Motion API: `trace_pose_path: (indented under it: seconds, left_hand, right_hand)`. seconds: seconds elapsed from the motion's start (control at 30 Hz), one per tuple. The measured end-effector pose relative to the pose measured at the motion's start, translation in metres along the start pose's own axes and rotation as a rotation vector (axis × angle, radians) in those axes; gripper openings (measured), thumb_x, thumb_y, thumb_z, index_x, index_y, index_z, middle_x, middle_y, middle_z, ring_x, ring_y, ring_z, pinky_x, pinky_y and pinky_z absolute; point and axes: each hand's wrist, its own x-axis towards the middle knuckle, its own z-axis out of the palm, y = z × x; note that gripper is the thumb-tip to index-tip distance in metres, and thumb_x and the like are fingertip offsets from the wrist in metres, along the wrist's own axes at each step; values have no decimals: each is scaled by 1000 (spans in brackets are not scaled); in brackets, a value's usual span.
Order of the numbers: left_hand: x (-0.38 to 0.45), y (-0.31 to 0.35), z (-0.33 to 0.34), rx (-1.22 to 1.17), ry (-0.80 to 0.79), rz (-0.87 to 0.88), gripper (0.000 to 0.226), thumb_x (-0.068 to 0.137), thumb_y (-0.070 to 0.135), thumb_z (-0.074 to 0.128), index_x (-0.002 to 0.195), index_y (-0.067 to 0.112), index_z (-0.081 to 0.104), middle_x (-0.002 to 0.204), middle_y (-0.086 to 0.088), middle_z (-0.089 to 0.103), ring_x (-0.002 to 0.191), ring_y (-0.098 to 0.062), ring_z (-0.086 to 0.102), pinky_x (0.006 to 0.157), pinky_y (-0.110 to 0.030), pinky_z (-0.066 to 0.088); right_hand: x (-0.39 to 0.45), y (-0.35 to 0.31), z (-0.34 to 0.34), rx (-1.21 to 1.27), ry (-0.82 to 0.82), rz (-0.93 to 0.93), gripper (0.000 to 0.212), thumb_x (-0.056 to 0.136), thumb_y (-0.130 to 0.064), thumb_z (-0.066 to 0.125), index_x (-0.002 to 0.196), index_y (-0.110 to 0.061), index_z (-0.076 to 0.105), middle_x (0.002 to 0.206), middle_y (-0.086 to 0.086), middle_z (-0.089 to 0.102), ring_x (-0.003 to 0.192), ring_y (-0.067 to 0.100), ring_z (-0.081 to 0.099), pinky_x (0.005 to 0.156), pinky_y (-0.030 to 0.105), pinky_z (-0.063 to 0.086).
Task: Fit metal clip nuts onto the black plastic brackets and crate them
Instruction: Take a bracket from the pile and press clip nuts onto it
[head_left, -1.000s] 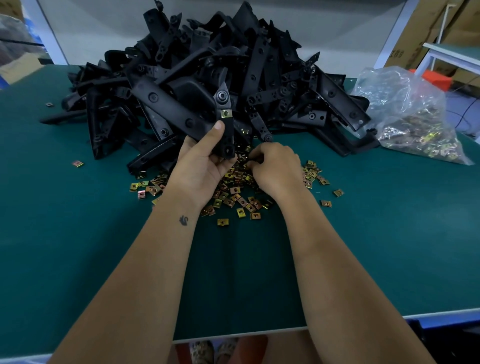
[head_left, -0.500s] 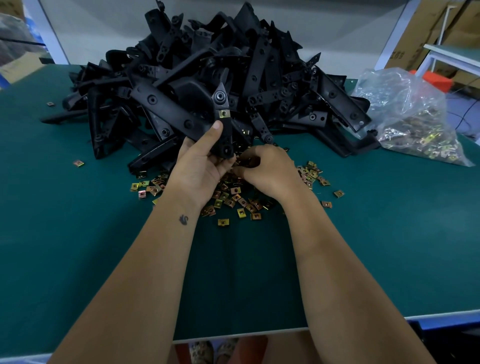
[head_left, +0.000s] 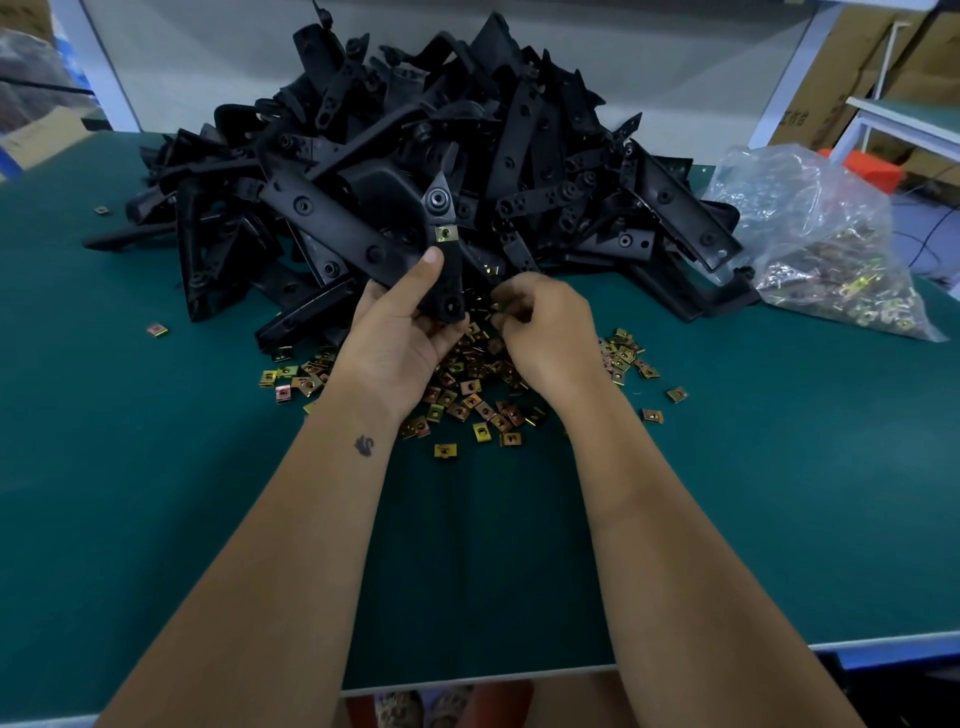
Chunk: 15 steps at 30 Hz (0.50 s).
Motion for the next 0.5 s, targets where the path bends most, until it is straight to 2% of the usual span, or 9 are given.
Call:
trace_pose_path:
  seconds: [0.03,0.07,0.17,0.27,0.4,0.5]
  left_hand:
    - [0,0,0,3,1,0,25,92,19,68,109,14,50,77,5,73,67,-9,70,63,-26,55]
    - [0,0,0,7,2,-1,24,92,20,68,108,14,50,77,5,73,67,-9,70,63,-26,55]
    - [0,0,0,16,0,-1,24,93,21,68,109,15,51,78,6,73,68,-9,70,63,-25,55]
    - [0,-1,0,25,1,-7,28,92,21,68,114,14,52,82,4,74,70,-9,70,64,-25,55]
    - [1,-2,1,53,-10,-13,26,92,18,68,114,14,54,86,3,74,73,-10,71,64,-26,56]
    - [1,-3,2,75,-8,-20,27,92,17,68,115,14,54,94,1,72,79,-11,70,65,-26,56]
  right_hand:
    - [1,-1,-1,62,37,15,19,90,-6,65,106,-14,70,84,-9,65,73,-8,61,68,8,47]
    - [2,-2,-1,127,71,31,17,89,-6,67,103,-14,71,79,-12,63,70,-8,59,66,6,44]
    - [2,-6,-5,441,117,100,15,86,0,69,94,-12,71,82,0,68,75,9,66,70,20,54]
    - [1,-10,-8,754,123,167,14,86,3,70,90,-10,70,79,8,70,65,12,68,62,20,55]
    - [2,-9,-6,885,148,196,6,88,-1,68,85,-3,72,73,5,70,65,13,69,66,24,57]
    - [3,-8,-5,977,146,237,16,94,-2,62,81,-4,71,71,1,72,70,13,71,72,25,58]
